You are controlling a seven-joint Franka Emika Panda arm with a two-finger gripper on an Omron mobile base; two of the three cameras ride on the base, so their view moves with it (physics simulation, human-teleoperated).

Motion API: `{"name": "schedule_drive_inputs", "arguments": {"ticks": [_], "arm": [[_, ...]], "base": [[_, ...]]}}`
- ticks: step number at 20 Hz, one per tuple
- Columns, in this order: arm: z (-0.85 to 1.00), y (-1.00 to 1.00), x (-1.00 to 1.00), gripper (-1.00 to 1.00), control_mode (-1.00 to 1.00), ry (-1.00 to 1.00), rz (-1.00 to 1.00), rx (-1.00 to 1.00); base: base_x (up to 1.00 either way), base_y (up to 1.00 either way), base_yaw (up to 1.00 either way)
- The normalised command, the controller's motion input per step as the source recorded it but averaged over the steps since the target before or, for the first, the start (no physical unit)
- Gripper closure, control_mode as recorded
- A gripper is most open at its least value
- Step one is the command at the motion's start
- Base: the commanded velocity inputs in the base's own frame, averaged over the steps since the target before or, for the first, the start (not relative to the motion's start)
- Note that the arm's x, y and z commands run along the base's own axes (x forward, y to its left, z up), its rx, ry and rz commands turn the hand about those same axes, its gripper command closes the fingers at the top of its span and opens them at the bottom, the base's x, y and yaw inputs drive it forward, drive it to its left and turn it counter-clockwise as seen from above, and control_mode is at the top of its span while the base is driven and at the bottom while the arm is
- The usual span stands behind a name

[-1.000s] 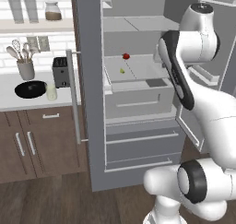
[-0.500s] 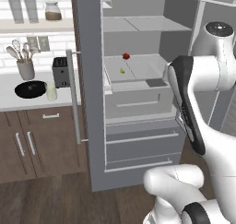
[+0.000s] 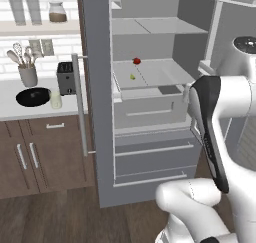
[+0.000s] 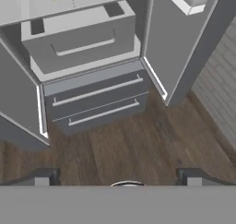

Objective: Grab a lemon wedge from the fridge and one ice cube from the ice bowl, and put them in the glass of lemonade.

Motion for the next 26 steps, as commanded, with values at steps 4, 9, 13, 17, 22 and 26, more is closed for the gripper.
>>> {"name": "schedule_drive_inputs", "arguments": {"ticks": [4,9,13,17,22,26], "arm": [[0.0,-0.02,-0.14,-1.0,-1.0,-0.01,0.01,0.0],[-0.04,0.0,-0.33,-1.0,-1.0,-0.17,0.07,0.0],[-0.03,0.0,-0.26,-1.0,-1.0,-0.19,0.11,0.0],[0.0,0.0,-0.12,-1.0,-1.0,-0.16,0.1,0.0],[0.0,0.0,-0.02,-1.0,1.0,-0.03,0.01,0.0],[0.0,0.0,0.0,-1.0,1.0,0.0,0.0,0.0]], "base": [[0.0,0.0,0.0],[0.0,0.0,0.0],[0.0,0.0,0.0],[0.0,0.0,0.0],[0.39,0.0,0.04],[0.99,-0.07,0.06]]}}
